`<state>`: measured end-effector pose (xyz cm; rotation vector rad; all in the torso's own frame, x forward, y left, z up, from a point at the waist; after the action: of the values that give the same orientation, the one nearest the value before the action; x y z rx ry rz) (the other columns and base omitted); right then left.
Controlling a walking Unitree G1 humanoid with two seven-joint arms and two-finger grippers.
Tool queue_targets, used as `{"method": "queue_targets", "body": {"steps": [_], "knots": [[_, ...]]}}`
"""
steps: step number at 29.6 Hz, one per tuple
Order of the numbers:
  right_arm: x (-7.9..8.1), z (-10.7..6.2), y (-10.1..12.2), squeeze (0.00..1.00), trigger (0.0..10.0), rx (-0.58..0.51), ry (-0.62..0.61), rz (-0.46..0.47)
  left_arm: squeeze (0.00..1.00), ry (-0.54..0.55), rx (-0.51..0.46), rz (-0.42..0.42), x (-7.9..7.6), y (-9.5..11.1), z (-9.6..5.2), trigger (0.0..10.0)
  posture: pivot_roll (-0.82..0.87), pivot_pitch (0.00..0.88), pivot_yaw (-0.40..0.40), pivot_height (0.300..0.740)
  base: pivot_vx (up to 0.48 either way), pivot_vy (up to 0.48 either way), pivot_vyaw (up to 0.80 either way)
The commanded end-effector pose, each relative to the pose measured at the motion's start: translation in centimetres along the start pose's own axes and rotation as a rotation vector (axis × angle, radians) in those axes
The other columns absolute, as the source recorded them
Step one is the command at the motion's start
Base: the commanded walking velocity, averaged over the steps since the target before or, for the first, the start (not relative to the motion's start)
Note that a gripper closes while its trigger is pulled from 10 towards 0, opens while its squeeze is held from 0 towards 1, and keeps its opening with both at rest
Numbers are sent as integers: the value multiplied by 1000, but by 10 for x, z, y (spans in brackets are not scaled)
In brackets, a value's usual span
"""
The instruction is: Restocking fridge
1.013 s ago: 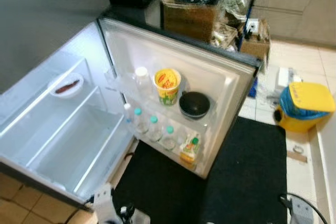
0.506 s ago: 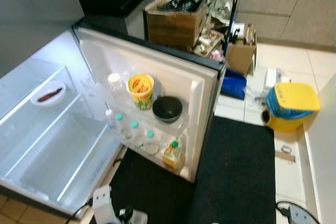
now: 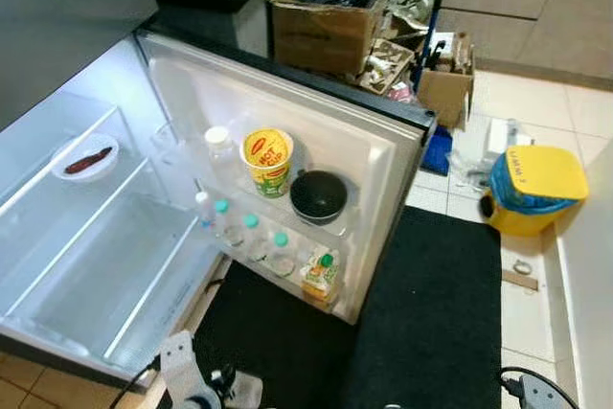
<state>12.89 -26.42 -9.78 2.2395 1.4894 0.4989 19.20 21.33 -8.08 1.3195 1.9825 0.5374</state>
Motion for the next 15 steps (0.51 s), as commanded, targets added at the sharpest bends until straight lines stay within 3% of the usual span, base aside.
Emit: {"method": "queue_targets", "body": {"steps": [1, 7, 15], "knots": [[-2, -1, -6, 0, 10000, 16, -2, -6, 0, 6, -128, -18, 3, 34, 4, 10000, -63, 111, 0, 740, 0, 0, 0], [0, -1, -5, 0, 10000, 18, 3, -15, 0, -61, -280, -12, -10, 79, 11, 10000, -58, 112, 0, 740, 0, 0, 0], [2, -1, -9, 0, 10000, 29, 8, -24, 0, -106, -366, -16, -19, 102, 13, 10000, -60, 114, 5, 740, 230, 0, 0]]}}
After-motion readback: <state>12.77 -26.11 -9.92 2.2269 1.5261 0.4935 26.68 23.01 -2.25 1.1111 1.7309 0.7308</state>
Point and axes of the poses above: a point about 5 cm out from each wrist's last joint towards the gripper, its own z axis pointing out of the wrist towards the gripper, its own y axis along the axis of the wrist's last joint, x = y × z, the point moved 1 cm from there along z, pointing out of the wrist towards the gripper, and after that the axes turned 6 degrees about z, right-handed, at the moved point
